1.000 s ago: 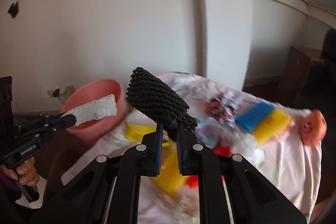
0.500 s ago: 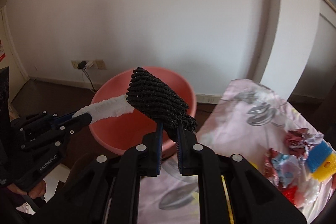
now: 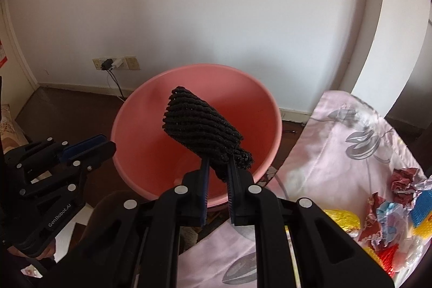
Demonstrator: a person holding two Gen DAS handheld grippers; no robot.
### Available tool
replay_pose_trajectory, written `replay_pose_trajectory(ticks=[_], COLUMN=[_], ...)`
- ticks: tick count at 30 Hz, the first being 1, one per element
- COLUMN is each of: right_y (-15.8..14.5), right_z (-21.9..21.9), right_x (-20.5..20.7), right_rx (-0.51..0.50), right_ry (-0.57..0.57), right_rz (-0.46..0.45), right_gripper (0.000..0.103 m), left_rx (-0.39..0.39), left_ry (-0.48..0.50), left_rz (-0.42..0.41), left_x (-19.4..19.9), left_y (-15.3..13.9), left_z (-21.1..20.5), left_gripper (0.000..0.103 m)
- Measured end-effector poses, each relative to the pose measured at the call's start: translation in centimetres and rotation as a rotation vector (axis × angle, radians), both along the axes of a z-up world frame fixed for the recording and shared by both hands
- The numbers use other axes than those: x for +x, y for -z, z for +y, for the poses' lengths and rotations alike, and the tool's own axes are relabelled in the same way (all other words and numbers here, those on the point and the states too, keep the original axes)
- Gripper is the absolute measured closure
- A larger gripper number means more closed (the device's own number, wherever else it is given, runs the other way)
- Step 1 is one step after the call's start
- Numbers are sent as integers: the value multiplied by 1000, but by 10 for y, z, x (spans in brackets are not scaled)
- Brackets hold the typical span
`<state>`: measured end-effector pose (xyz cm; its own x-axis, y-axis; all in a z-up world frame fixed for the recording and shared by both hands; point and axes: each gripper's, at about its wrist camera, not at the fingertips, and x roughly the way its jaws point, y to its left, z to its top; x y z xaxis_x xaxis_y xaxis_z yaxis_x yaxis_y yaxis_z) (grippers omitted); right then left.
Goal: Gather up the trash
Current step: 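Grasp the black mesh sleeve with the right tool while the left tool carries foam to the bucket, then open the right tool to drop the black mesh sleeve into the bucket, then move both open tools back over the trash on the table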
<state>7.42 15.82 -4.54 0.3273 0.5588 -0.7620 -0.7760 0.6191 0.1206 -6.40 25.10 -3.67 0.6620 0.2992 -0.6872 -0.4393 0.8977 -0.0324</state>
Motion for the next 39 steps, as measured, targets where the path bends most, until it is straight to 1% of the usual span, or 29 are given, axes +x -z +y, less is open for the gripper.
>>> replay_pose_trajectory(ticks=[1,2,4,6,11,14,17,21,26,32,37,39], right_y=[1,1,-1,-3,-10,-16,-22,-28,-35,-37,-27,-22], right_z=[0,0,-1,-2,-9,-18,-31,-54,-92,-159,-220,-242], right_x=[1,1,1,0,1,-2,-8,-12,-17,-17,-20,-23], right_rx=[3,10,31,44,78,97,107,124,138,141,128,115], right_ry=[-2,-4,-10,-9,4,18,31,57,105,213,320,344], right_rz=[12,23,35,34,29,11,-17,-38,-48,-36,-9,1], right_gripper=[84,82,72,70,69,69,69,69,69,69,69,69], left_rx=[-2,-6,-10,-19,-58,-86,-121,-133,-133,-158,-171,-166], left_ry=[-1,-1,1,2,27,52,89,149,256,369,450,480], left_rz=[-4,-10,-22,-33,-76,-99,-115,-123,-131,-123,-115,-108], left_x=[-1,-2,-3,-5,-6,-3,2,11,21,35,43,48], left_y=[-1,-2,-4,-6,-11,-13,-13,-16,-19,-18,-15,-14], left_z=[0,0,-1,-1,-6,-15,-26,-47,-80,-116,-143,-155], left_gripper=[66,65,63,63,62,61,60,60,60,60,60,60])
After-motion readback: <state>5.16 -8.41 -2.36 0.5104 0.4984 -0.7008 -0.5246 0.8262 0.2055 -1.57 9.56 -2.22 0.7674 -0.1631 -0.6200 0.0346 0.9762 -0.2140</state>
